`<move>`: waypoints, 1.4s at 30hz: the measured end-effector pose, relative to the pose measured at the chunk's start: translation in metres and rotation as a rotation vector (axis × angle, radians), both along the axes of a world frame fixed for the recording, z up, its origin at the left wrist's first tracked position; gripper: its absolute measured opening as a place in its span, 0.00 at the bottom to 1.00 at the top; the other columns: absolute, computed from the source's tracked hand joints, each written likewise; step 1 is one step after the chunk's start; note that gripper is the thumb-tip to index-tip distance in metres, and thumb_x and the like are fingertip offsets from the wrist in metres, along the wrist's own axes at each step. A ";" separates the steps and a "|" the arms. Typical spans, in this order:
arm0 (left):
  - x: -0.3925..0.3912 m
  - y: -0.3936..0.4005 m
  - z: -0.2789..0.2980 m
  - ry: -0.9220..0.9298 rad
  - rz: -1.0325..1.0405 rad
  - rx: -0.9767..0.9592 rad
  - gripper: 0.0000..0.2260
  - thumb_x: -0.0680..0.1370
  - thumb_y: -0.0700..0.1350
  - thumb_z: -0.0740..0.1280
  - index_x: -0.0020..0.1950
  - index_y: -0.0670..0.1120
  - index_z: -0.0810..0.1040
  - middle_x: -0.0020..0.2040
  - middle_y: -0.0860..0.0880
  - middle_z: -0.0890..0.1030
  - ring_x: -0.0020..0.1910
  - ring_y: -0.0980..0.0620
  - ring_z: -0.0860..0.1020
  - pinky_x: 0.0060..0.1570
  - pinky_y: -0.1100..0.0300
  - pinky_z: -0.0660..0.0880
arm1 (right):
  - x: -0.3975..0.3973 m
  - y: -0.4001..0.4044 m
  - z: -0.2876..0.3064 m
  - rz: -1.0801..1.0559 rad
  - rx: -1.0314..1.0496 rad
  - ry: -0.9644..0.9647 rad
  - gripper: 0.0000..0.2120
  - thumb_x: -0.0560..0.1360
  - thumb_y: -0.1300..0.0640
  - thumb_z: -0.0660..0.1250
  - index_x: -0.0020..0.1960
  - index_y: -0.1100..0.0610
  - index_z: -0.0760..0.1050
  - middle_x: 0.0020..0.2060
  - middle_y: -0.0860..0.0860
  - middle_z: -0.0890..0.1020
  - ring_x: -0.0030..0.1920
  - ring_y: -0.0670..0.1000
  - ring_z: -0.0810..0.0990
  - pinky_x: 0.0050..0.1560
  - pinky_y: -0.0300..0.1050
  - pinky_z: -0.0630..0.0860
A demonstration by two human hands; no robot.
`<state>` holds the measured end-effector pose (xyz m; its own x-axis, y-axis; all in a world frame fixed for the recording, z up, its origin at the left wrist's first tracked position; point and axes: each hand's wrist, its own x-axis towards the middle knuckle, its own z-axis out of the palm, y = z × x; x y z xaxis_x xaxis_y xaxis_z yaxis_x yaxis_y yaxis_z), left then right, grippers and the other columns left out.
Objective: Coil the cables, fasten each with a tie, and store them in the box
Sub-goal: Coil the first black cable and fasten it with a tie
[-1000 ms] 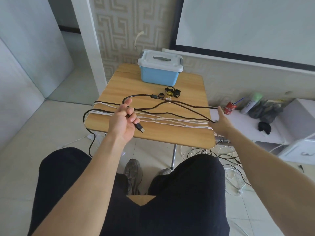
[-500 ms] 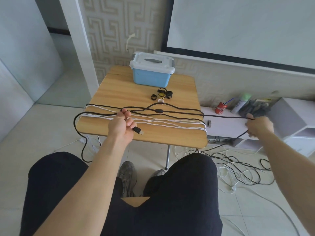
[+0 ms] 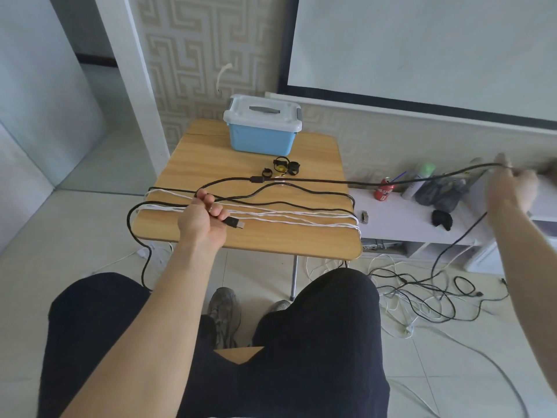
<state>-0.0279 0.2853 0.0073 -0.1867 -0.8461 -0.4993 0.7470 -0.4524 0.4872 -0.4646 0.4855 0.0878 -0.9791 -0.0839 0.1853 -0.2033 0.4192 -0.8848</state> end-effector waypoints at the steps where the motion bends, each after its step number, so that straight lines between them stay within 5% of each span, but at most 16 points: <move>1: -0.001 0.003 0.000 0.004 -0.011 -0.007 0.17 0.85 0.37 0.49 0.42 0.47 0.72 0.31 0.53 0.70 0.23 0.55 0.62 0.25 0.63 0.60 | 0.006 -0.001 0.011 -0.012 -0.023 0.115 0.22 0.80 0.43 0.62 0.63 0.59 0.76 0.66 0.60 0.75 0.67 0.57 0.74 0.63 0.44 0.69; 4: -0.004 0.013 -0.002 0.035 -0.046 -0.046 0.16 0.85 0.37 0.50 0.43 0.47 0.73 0.32 0.52 0.70 0.23 0.55 0.63 0.26 0.62 0.60 | 0.000 -0.002 0.025 0.053 0.236 0.213 0.17 0.74 0.49 0.69 0.59 0.57 0.79 0.65 0.60 0.75 0.66 0.59 0.74 0.68 0.47 0.69; 7: -0.002 0.026 -0.004 0.087 -0.155 -0.108 0.15 0.85 0.39 0.51 0.47 0.47 0.74 0.31 0.53 0.70 0.22 0.56 0.62 0.24 0.64 0.60 | -0.016 0.000 0.005 0.260 0.836 0.073 0.22 0.63 0.46 0.74 0.52 0.59 0.82 0.55 0.61 0.83 0.58 0.62 0.80 0.61 0.53 0.76; 10: -0.001 0.042 0.003 0.093 -0.330 -0.207 0.12 0.85 0.42 0.53 0.50 0.45 0.76 0.29 0.55 0.63 0.22 0.57 0.58 0.25 0.64 0.55 | 0.033 -0.008 -0.009 0.623 1.222 0.034 0.29 0.72 0.46 0.77 0.68 0.58 0.77 0.66 0.57 0.79 0.64 0.59 0.78 0.65 0.50 0.71; 14: -0.002 0.059 0.012 0.085 -0.572 -0.264 0.15 0.85 0.44 0.54 0.52 0.41 0.79 0.27 0.56 0.57 0.21 0.59 0.56 0.22 0.63 0.52 | 0.148 -0.033 -0.024 1.131 0.798 -0.098 0.23 0.77 0.46 0.72 0.69 0.51 0.75 0.62 0.47 0.80 0.62 0.48 0.79 0.70 0.45 0.69; 18: -0.003 0.078 0.019 0.085 -0.665 -0.280 0.14 0.81 0.45 0.56 0.49 0.41 0.80 0.29 0.55 0.52 0.23 0.56 0.50 0.22 0.63 0.50 | 0.236 -0.064 -0.049 1.303 0.312 -0.051 0.21 0.79 0.50 0.70 0.71 0.49 0.74 0.64 0.44 0.80 0.65 0.40 0.76 0.66 0.36 0.71; 20: 0.002 0.081 0.021 0.099 -0.641 -0.298 0.13 0.81 0.46 0.56 0.48 0.41 0.79 0.29 0.54 0.52 0.24 0.56 0.49 0.23 0.62 0.49 | 0.263 -0.067 -0.060 1.318 0.251 -0.011 0.11 0.81 0.50 0.67 0.61 0.53 0.80 0.52 0.45 0.85 0.52 0.41 0.81 0.54 0.35 0.74; 22: 0.011 0.078 0.021 0.147 -0.572 -0.290 0.15 0.84 0.46 0.54 0.50 0.40 0.78 0.28 0.55 0.55 0.23 0.57 0.51 0.24 0.62 0.50 | 0.277 -0.062 -0.068 1.285 0.161 -0.072 0.12 0.84 0.51 0.62 0.53 0.57 0.82 0.37 0.49 0.83 0.38 0.45 0.79 0.45 0.38 0.75; 25: 0.023 0.073 0.015 0.213 -0.441 -0.241 0.18 0.85 0.46 0.53 0.58 0.37 0.78 0.30 0.55 0.58 0.23 0.58 0.56 0.25 0.63 0.53 | 0.289 -0.046 -0.085 1.268 0.000 -0.277 0.14 0.85 0.52 0.60 0.55 0.61 0.81 0.33 0.50 0.79 0.32 0.49 0.73 0.37 0.42 0.73; 29: 0.033 0.064 -0.001 0.329 -0.202 -0.179 0.18 0.87 0.47 0.51 0.63 0.38 0.74 0.32 0.54 0.63 0.26 0.57 0.61 0.26 0.65 0.60 | 0.302 -0.023 -0.116 1.205 0.149 -0.390 0.11 0.84 0.53 0.62 0.54 0.55 0.81 0.35 0.50 0.82 0.29 0.50 0.70 0.33 0.44 0.70; 33: 0.031 0.067 -0.010 0.142 -0.098 -0.260 0.13 0.85 0.46 0.55 0.63 0.42 0.74 0.37 0.51 0.72 0.33 0.55 0.70 0.38 0.62 0.69 | 0.315 -0.013 -0.122 1.197 0.332 -0.250 0.10 0.83 0.51 0.62 0.52 0.49 0.82 0.32 0.48 0.80 0.30 0.43 0.74 0.36 0.36 0.73; 37: 0.022 0.077 -0.014 -0.071 -0.156 -0.413 0.06 0.85 0.38 0.56 0.55 0.43 0.73 0.40 0.47 0.78 0.38 0.50 0.76 0.43 0.58 0.73 | 0.336 -0.016 -0.109 1.287 0.441 -0.031 0.10 0.82 0.50 0.65 0.52 0.51 0.84 0.41 0.45 0.84 0.40 0.46 0.80 0.43 0.41 0.79; 42: 0.029 0.077 -0.008 -0.378 -0.403 -0.504 0.10 0.85 0.38 0.57 0.58 0.39 0.78 0.35 0.48 0.73 0.32 0.51 0.68 0.37 0.58 0.67 | 0.334 -0.016 -0.096 1.360 0.477 0.106 0.10 0.81 0.52 0.66 0.58 0.50 0.84 0.47 0.42 0.80 0.46 0.42 0.79 0.49 0.38 0.77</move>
